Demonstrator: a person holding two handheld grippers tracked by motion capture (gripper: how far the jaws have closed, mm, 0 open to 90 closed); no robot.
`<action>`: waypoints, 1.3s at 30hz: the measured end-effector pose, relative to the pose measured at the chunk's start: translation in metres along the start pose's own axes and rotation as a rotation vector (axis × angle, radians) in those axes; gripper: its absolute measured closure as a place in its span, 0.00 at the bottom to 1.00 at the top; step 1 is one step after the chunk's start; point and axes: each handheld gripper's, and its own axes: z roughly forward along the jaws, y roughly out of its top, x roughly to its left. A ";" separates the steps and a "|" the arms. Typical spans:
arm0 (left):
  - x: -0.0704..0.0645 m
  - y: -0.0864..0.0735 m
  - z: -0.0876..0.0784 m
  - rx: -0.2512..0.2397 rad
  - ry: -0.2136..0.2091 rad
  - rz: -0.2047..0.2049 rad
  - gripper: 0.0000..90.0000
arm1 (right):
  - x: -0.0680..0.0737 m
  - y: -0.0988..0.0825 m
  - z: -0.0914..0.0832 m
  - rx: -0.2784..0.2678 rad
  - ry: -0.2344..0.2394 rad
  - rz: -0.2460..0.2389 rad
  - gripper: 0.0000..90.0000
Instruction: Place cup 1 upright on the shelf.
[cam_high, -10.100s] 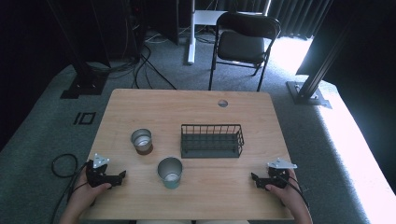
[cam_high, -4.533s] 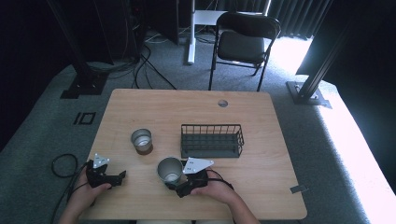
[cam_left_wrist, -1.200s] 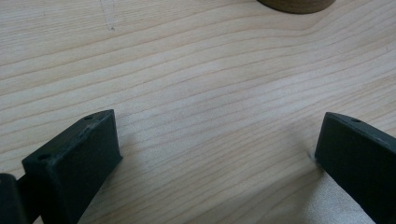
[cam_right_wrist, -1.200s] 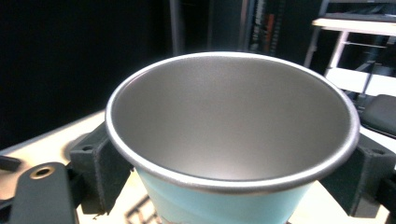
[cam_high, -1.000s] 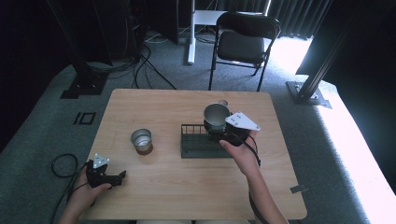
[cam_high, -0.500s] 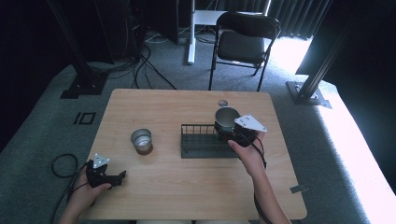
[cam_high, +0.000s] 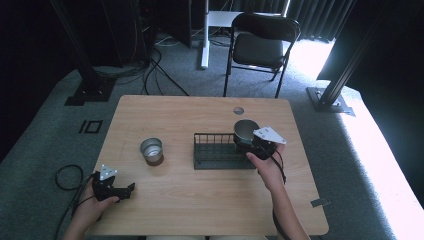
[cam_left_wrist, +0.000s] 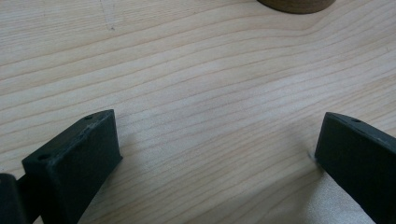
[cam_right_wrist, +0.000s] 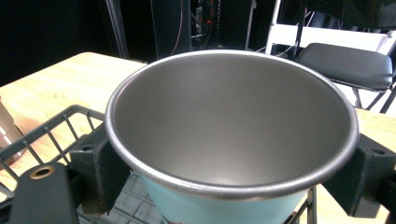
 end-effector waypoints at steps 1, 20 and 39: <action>0.000 0.000 0.000 0.000 0.000 0.000 0.01 | 0.000 -0.001 0.001 0.000 -0.001 0.004 0.15; 0.000 0.000 0.000 0.000 0.000 0.000 0.01 | 0.000 -0.015 0.009 0.027 -0.009 0.001 0.15; 0.000 0.000 0.000 0.001 0.000 0.000 0.01 | -0.004 -0.019 0.009 0.026 0.020 0.029 0.14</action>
